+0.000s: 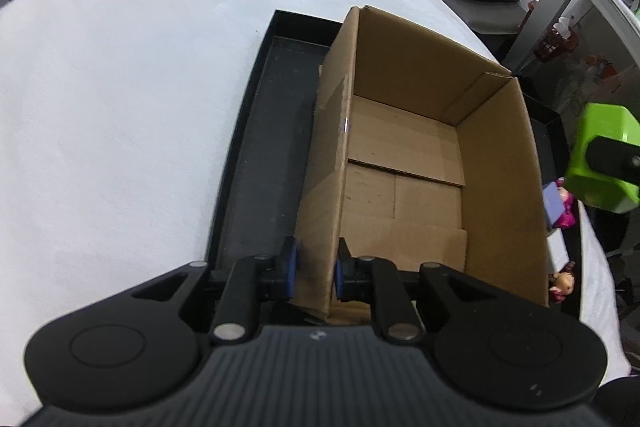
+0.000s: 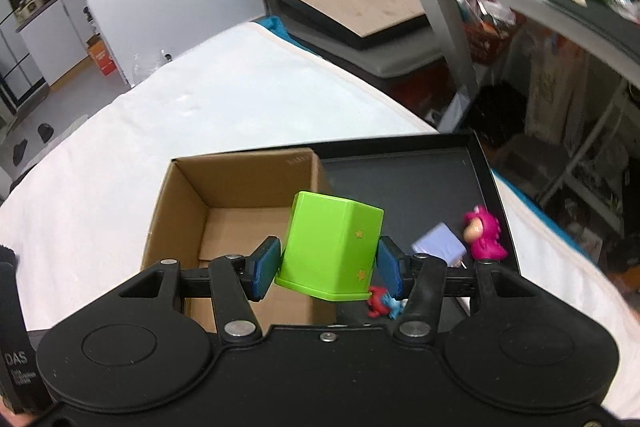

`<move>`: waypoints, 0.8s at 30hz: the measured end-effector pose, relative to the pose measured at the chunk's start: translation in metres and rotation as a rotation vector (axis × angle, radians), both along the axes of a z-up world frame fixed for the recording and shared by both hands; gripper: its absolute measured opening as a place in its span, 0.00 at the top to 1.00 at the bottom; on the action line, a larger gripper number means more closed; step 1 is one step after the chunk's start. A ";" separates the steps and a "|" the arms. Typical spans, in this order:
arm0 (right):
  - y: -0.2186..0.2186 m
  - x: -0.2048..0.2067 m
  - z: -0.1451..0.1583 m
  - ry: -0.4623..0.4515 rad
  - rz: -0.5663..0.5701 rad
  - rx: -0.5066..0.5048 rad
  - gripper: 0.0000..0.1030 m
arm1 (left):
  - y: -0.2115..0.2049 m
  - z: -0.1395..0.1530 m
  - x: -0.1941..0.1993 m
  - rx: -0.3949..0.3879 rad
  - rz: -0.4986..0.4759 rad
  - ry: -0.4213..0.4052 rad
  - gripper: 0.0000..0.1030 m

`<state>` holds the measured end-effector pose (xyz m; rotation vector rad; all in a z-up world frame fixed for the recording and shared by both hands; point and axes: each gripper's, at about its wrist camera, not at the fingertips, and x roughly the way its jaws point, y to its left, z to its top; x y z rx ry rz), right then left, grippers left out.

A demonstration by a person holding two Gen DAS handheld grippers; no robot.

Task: Organize rigid objects
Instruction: 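Carry the lime-green cube into the cardboard box and open the right gripper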

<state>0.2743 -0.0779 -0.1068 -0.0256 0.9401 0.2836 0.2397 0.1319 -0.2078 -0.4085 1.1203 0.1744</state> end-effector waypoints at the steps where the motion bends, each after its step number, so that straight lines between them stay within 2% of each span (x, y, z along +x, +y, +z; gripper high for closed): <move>1: 0.004 0.001 0.001 0.000 0.008 -0.003 0.50 | 0.000 0.000 -0.001 -0.008 -0.001 -0.001 0.84; 12: 0.050 -0.002 -0.017 0.057 0.133 -0.049 0.49 | 0.004 -0.001 -0.006 -0.051 -0.013 -0.027 0.82; 24: 0.081 0.005 -0.041 0.124 0.174 -0.049 0.49 | 0.015 -0.004 -0.011 -0.127 0.031 -0.044 0.80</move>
